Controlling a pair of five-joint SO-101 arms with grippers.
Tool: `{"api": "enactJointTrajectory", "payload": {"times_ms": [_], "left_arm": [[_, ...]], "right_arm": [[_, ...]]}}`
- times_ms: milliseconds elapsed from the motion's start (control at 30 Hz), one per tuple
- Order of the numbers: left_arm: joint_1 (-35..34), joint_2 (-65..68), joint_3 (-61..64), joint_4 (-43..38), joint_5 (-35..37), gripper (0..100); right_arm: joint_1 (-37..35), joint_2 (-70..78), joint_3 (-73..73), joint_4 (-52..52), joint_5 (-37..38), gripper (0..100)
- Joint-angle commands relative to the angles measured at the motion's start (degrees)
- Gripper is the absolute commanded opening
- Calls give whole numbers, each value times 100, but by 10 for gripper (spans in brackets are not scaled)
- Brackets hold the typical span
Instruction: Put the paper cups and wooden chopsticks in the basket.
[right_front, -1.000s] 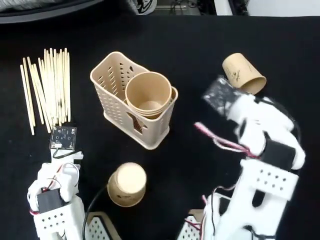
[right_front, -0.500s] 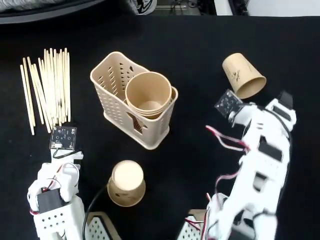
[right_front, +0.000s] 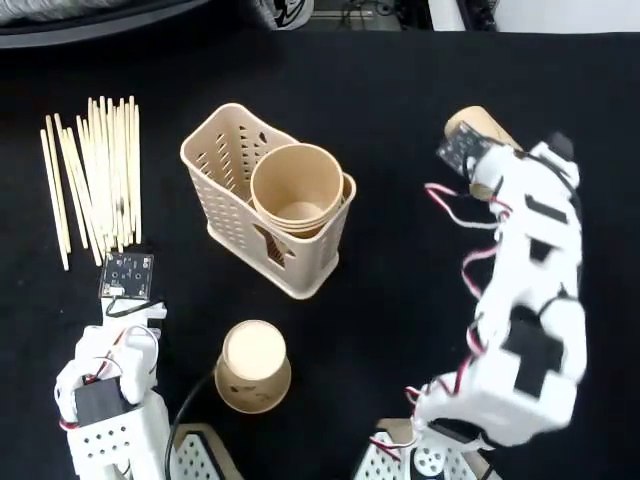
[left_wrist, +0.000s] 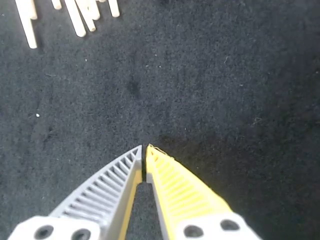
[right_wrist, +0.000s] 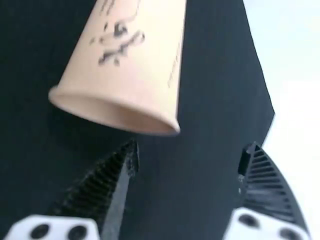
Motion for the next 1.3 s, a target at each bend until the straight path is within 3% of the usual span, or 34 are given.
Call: {"api": "enactJointTrajectory", "payload": {"times_ms": [0,100,267,433,700,967,1267], "left_arm": [[22,-9,101,26,-26,33],[22,-9,101,26,-26,33],[22,-9,101,26,-26,33],[22,-9,101,26,-26,33],[22,-9,101,26,-26,33],[22,-9,101,26,-26,33],[22,-9,101,26,-26,33]], "right_arm": [[-132,804,-1059,-105,-88,326],[-97,1270,-1490,-70,-281,250],[9,1156,-1481,-70,-712,31],[-18,558,-1042,132,-967,11],[-158,-1147,-1147,3059,-1600,11],[-642,-1798,-2826,6637,-2075,11],[-1354,-1684,-4620,8695,-2725,11]]}}
